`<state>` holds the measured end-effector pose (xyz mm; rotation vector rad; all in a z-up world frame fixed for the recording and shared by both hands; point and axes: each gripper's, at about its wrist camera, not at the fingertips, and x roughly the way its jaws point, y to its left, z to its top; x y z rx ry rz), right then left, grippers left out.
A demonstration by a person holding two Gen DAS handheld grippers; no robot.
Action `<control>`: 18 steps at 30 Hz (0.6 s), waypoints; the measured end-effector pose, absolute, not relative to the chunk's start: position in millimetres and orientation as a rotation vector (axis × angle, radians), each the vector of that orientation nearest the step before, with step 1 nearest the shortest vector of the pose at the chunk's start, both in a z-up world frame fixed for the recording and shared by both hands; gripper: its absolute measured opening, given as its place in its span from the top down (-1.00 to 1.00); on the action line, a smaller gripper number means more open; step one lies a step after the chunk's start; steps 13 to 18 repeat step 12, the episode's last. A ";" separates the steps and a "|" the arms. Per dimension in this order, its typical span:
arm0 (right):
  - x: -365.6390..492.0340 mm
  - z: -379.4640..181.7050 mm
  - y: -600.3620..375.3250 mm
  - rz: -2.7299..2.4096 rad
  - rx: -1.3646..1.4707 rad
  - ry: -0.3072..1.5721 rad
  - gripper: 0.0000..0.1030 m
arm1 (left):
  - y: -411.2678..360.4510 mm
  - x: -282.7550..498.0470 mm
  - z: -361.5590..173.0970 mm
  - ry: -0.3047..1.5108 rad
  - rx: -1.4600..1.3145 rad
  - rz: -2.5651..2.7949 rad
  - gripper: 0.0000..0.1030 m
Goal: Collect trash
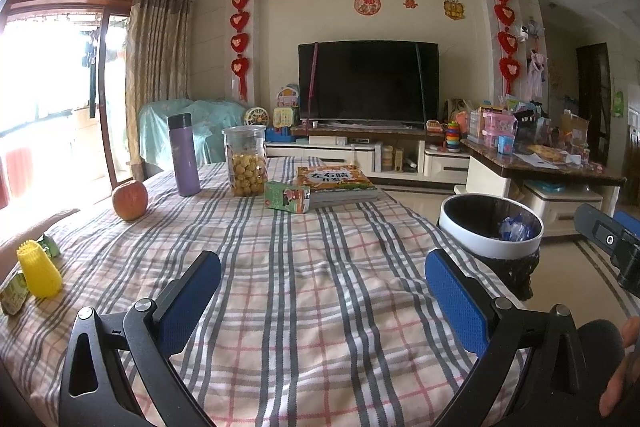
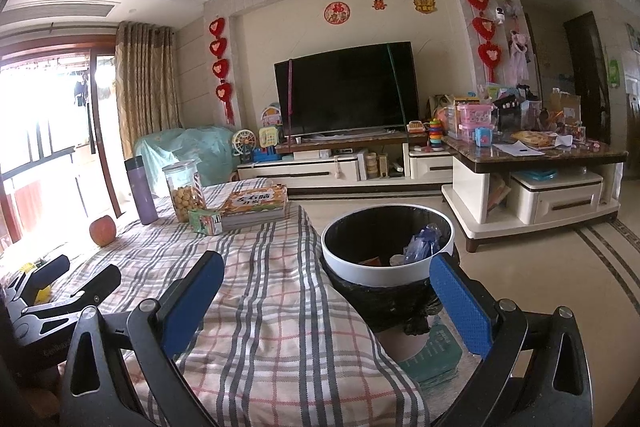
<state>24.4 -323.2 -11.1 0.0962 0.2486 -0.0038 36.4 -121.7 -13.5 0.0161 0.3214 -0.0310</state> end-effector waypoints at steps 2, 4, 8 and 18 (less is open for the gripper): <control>26.6 -11.6 -323.4 -0.006 0.096 0.257 -1.00 | -121.3 36.3 -13.4 0.322 0.018 -0.030 -0.99; 27.8 -12.4 -324.7 -0.003 0.100 0.262 -1.00 | -121.3 36.8 -13.4 0.322 0.016 -0.031 -0.99; 31.5 -13.5 -326.3 -0.001 0.109 0.273 -1.00 | -120.0 38.8 -13.9 0.332 0.011 -0.034 -0.99; 35.7 -14.5 -326.3 0.006 0.116 0.292 -1.00 | -116.6 41.5 -14.4 0.347 0.001 -0.041 -0.99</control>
